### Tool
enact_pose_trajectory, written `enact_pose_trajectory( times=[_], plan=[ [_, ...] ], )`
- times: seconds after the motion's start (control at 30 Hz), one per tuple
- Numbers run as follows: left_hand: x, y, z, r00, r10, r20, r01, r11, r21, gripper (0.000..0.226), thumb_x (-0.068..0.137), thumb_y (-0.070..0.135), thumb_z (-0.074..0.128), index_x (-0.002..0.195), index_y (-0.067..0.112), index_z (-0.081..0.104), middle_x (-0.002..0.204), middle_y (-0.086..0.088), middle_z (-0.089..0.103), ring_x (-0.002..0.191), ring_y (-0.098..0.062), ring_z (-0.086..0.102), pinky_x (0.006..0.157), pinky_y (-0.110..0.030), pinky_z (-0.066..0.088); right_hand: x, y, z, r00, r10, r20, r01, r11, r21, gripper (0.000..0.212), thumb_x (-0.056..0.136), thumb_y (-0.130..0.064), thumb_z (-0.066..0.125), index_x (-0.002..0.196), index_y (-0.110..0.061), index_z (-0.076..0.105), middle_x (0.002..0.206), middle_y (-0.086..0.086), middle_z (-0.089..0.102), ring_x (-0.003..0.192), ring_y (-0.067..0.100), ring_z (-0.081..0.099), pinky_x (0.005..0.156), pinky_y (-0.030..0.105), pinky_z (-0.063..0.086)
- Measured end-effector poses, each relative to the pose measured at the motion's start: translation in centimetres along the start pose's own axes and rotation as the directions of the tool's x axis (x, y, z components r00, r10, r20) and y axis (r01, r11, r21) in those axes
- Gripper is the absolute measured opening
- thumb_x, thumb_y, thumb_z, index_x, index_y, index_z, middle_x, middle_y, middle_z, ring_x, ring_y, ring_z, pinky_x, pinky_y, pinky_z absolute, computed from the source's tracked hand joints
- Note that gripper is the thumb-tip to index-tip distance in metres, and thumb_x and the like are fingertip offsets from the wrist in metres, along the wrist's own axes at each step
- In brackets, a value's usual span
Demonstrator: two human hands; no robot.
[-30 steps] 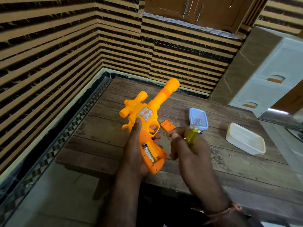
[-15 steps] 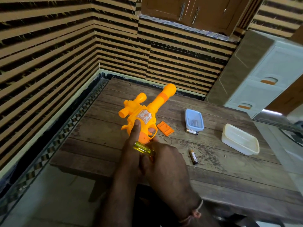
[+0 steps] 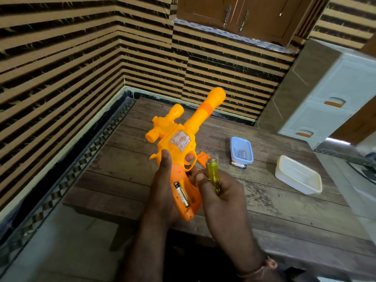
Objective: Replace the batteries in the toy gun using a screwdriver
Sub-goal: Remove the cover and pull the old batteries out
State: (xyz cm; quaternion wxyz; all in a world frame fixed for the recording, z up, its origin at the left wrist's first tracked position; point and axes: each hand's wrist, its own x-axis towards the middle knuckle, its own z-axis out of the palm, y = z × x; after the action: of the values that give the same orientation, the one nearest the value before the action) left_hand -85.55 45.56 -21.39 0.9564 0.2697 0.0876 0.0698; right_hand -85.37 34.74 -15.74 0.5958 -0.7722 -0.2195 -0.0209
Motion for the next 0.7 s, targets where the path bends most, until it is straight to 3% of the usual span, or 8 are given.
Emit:
enact_pose_trajectory(
  times=[0.07,0.17,0.3,0.37,0.43,0.5,0.6,0.7],
  plan=[
    [-0.1,0.1,0.0,0.999,0.052,0.012,-0.052,0.999,0.003,0.083,0.068,0.078,0.054,0.117,0.012,0.068,0.109,-0.024,0.059,0.102,-0.041,0.062,0.094,-0.06,0.048,-0.1,0.3,-0.4,0.999,-0.032,0.037,0.032,0.999,-0.013,0.018,0.085,-0.019,0.056,0.075,-0.009,0.068,0.066,0.005,0.064,0.063,0.024,0.057,0.058,0.036,0.045],
    [0.0,0.2,0.1,0.999,0.022,-0.028,-0.022,0.999,0.027,0.079,0.067,0.083,0.049,0.099,0.014,0.071,0.087,-0.013,0.061,0.078,-0.029,0.064,0.073,-0.045,0.056,-0.4,0.8,-0.7,0.983,-0.127,0.136,0.154,0.965,-0.213,0.015,0.079,-0.015,0.055,0.081,-0.019,0.069,0.07,-0.013,0.061,0.066,0.003,0.055,0.061,0.025,0.044],
    [0.2,0.2,0.1,0.994,-0.056,-0.089,0.059,0.998,0.029,0.078,0.062,0.085,0.05,0.091,0.013,0.065,0.08,-0.009,0.059,0.069,-0.026,0.061,0.063,-0.038,0.055,-0.4,1.1,-0.4,0.95,-0.211,0.232,0.279,0.907,-0.316,0.024,0.078,-0.017,0.053,0.092,-0.023,0.07,0.087,-0.012,0.067,0.081,0.006,0.062,0.073,0.027,0.049],
    [0.2,0.4,0.1,0.996,-0.065,-0.055,0.067,0.997,0.046,0.077,0.069,0.086,0.049,0.092,0.014,0.065,0.081,-0.011,0.061,0.073,-0.028,0.063,0.068,-0.04,0.055,-0.4,1.0,-0.2,0.96,-0.216,0.177,0.255,0.937,-0.24,0.013,0.084,-0.015,0.056,0.086,-0.021,0.068,0.082,-0.013,0.064,0.078,0.006,0.06,0.071,0.025,0.047],
    [0.1,0.5,0.0,0.996,-0.066,-0.055,0.069,0.996,0.06,0.083,0.071,0.085,0.05,0.104,0.01,0.064,0.094,-0.024,0.065,0.093,-0.038,0.066,0.084,-0.055,0.055,-0.3,0.7,-0.2,0.981,-0.168,0.097,0.175,0.982,-0.073,0.018,0.091,-0.027,0.056,0.083,-0.015,0.066,0.081,-0.007,0.066,0.078,0.014,0.061,0.072,0.034,0.049],
    [0.4,0.4,-0.6,0.994,-0.033,-0.104,0.04,0.997,0.068,0.099,0.065,0.088,0.057,0.122,0.007,0.061,0.118,-0.036,0.055,0.114,-0.044,0.052,0.106,-0.07,0.034,-0.1,0.3,-0.5,0.99,-0.13,0.049,0.129,0.991,0.019,0.031,0.095,-0.039,0.053,0.087,-0.014,0.07,0.08,-0.004,0.069,0.078,0.016,0.065,0.07,0.036,0.051],
    [0.7,0.5,-0.7,0.991,0.024,-0.131,-0.008,0.993,0.118,0.095,0.062,0.09,0.057,0.115,0.011,0.066,0.108,-0.027,0.057,0.108,-0.046,0.046,0.1,-0.063,0.036,0.0,-0.1,-1.1,0.991,-0.132,-0.013,0.132,0.99,0.041,0.034,0.093,-0.036,0.058,0.065,-0.019,0.066,0.049,-0.016,0.055,0.047,0.0,0.049,0.049,0.014,0.037],
    [0.4,0.6,-0.4,0.992,0.01,-0.122,0.001,0.995,0.096,0.087,0.07,0.085,0.05,0.107,0.01,0.071,0.107,-0.03,0.059,0.109,-0.051,0.057,0.099,-0.065,0.042,0.0,0.2,-1.1,0.992,-0.119,0.026,0.116,0.986,0.116,0.038,0.089,-0.041,0.065,0.068,-0.01,0.069,0.059,0.005,0.065,0.055,0.022,0.063,0.051,0.036,0.052]
  ],
)
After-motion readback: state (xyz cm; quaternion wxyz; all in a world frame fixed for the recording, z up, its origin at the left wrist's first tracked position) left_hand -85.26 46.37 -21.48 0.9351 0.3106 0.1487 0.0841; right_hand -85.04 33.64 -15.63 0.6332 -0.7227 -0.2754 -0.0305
